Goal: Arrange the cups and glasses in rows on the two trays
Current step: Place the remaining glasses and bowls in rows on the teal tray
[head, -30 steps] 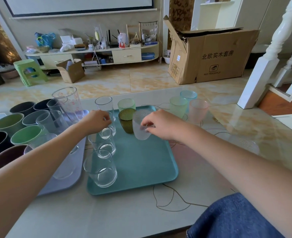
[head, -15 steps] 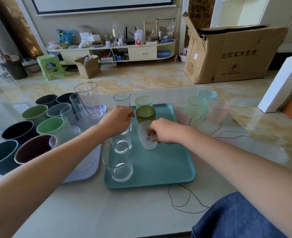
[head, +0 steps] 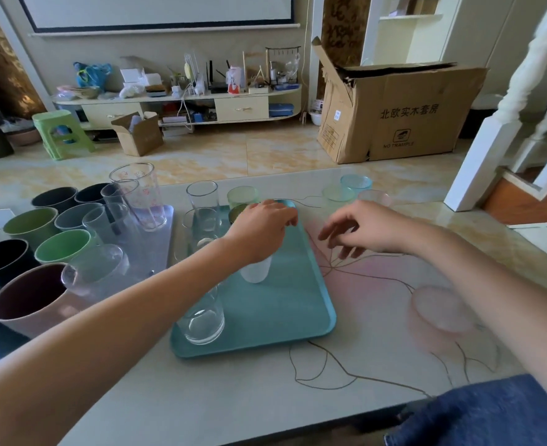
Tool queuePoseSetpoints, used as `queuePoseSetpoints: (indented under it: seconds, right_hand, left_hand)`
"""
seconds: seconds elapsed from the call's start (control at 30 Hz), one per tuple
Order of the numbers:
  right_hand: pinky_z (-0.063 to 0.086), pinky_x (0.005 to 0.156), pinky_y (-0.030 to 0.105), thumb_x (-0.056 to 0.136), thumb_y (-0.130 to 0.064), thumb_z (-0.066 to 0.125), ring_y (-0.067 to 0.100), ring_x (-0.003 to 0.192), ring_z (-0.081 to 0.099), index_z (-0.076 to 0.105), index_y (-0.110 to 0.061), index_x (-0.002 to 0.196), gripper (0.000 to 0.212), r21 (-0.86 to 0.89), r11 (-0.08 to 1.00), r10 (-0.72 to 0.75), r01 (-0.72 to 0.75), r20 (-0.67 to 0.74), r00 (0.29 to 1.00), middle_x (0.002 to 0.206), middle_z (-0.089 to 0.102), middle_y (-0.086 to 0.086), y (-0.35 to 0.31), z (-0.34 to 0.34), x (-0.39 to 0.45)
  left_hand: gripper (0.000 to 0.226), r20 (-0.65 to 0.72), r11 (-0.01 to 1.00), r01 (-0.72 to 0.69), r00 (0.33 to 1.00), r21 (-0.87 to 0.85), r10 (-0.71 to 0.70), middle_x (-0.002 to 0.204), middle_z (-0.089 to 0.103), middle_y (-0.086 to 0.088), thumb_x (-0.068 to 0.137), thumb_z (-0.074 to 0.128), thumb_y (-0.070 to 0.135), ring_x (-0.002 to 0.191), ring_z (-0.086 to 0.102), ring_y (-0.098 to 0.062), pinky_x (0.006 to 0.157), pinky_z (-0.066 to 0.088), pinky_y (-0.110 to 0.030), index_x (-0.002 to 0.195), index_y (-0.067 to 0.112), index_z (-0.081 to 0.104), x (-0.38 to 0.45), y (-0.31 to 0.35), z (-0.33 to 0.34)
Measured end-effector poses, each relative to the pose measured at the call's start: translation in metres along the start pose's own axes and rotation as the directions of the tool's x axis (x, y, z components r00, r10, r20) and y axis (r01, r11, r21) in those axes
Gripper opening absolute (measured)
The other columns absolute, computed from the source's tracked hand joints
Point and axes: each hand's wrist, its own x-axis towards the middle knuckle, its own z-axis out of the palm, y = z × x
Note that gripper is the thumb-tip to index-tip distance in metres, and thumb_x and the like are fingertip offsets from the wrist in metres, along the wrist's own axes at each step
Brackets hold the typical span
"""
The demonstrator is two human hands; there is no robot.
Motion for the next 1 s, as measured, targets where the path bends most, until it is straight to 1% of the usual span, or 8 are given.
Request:
queuePoseSetpoints:
  seconds: [0.13, 0.23, 0.37, 0.53, 0.63, 0.83, 0.9, 1.0]
  right_hand:
    - [0.043, 0.041, 0.016, 0.087, -0.008, 0.061, 0.016, 0.056, 0.064, 0.07, -0.019, 0.093, 0.015, -0.149, 0.967, 0.182, -0.204, -0.154, 0.971, 0.076, 0.069, 0.002, 0.043, -0.037, -0.034]
    - [0.04, 0.042, 0.02, 0.084, -0.014, 0.066, 0.016, 0.055, 0.062, 0.069, -0.022, 0.085, 0.009, -0.225, 0.91, 0.311, -0.348, -0.182, 0.933, 0.077, 0.065, 0.0, 0.073, -0.049, -0.055]
    - [0.04, 0.045, 0.02, 0.084, -0.017, 0.066, 0.014, 0.056, 0.059, 0.068, -0.027, 0.079, 0.012, -0.272, 0.854, 0.411, -0.443, -0.169, 0.896, 0.076, 0.062, -0.004, 0.09, -0.053, -0.069]
    - [0.037, 0.04, 0.018, 0.087, -0.016, 0.062, 0.012, 0.056, 0.06, 0.067, -0.025, 0.082, 0.011, -0.293, 0.84, 0.451, -0.457, -0.095, 0.888, 0.087, 0.07, 0.002, 0.093, -0.051, -0.072]
    - [0.037, 0.039, 0.016, 0.088, -0.018, 0.062, 0.012, 0.055, 0.061, 0.068, -0.02, 0.085, 0.007, -0.28, 0.853, 0.434, -0.441, -0.09, 0.896, 0.082, 0.069, 0.002, 0.092, -0.049, -0.069]
    - [0.041, 0.046, 0.02, 0.089, -0.025, 0.062, 0.016, 0.057, 0.063, 0.069, -0.008, 0.091, 0.018, -0.317, 0.821, 0.485, -0.475, -0.051, 0.873, 0.075, 0.069, 0.001, 0.082, -0.036, -0.059]
    - [0.041, 0.047, 0.021, 0.089, -0.026, 0.062, 0.017, 0.056, 0.064, 0.069, -0.004, 0.087, 0.023, -0.354, 0.802, 0.495, -0.482, -0.057, 0.867, 0.07, 0.067, 0.002, 0.081, -0.029, -0.055]
    - [0.038, 0.045, 0.02, 0.09, -0.022, 0.059, 0.018, 0.05, 0.061, 0.061, -0.004, 0.07, 0.026, -0.358, 0.8, 0.497, -0.481, -0.054, 0.866, 0.053, 0.059, 0.004, 0.081, -0.02, -0.053]
  left_hand:
    - [0.038, 0.056, 0.985, -0.172, 0.983, -0.034, 0.173, 0.116, 0.061, 0.0, 0.088, 0.038, 0.004, 0.111, 0.05, -0.022, 0.083, 0.034, -0.03, 0.117, 0.019, 0.056, 0.012, 0.06, 0.016]
    - [0.046, 0.101, 0.938, -0.339, 0.933, -0.065, 0.344, 0.128, 0.054, 0.0, 0.088, 0.039, 0.005, 0.118, 0.047, -0.022, 0.095, 0.037, -0.036, 0.129, 0.024, 0.047, 0.017, 0.11, 0.03]
    - [0.057, 0.19, 0.847, -0.521, 0.825, -0.108, 0.532, 0.141, 0.041, -0.003, 0.084, 0.041, 0.002, 0.124, 0.042, -0.026, 0.1, 0.039, -0.04, 0.135, 0.025, 0.039, 0.015, 0.161, 0.045]
    - [0.044, 0.24, 0.821, -0.553, 0.785, -0.142, 0.571, 0.144, 0.036, -0.003, 0.079, 0.043, 0.001, 0.125, 0.04, -0.025, 0.102, 0.036, -0.041, 0.116, 0.023, 0.053, 0.008, 0.174, 0.048]
    - [0.032, 0.262, 0.832, -0.537, 0.79, -0.14, 0.554, 0.143, 0.038, -0.002, 0.084, 0.043, 0.005, 0.127, 0.038, -0.023, 0.103, 0.035, -0.038, 0.108, 0.02, 0.059, 0.005, 0.165, 0.046]
    - [0.03, 0.342, 0.818, -0.561, 0.75, -0.126, 0.566, 0.127, 0.057, 0.0, 0.083, 0.052, 0.017, 0.129, 0.038, -0.018, 0.106, 0.032, -0.038, 0.111, 0.017, 0.063, 0.0, 0.149, 0.04]
    - [0.024, 0.312, 0.786, -0.611, 0.731, -0.096, 0.607, 0.118, 0.062, 0.0, 0.086, 0.058, 0.026, 0.127, 0.041, -0.02, 0.104, 0.034, -0.039, 0.108, 0.017, 0.064, -0.001, 0.146, 0.045]
    - [0.015, 0.245, 0.759, -0.649, 0.729, -0.051, 0.64, 0.106, 0.067, -0.004, 0.089, 0.059, 0.025, 0.118, 0.051, -0.024, 0.101, 0.039, -0.041, 0.096, 0.014, 0.066, -0.002, 0.137, 0.048]
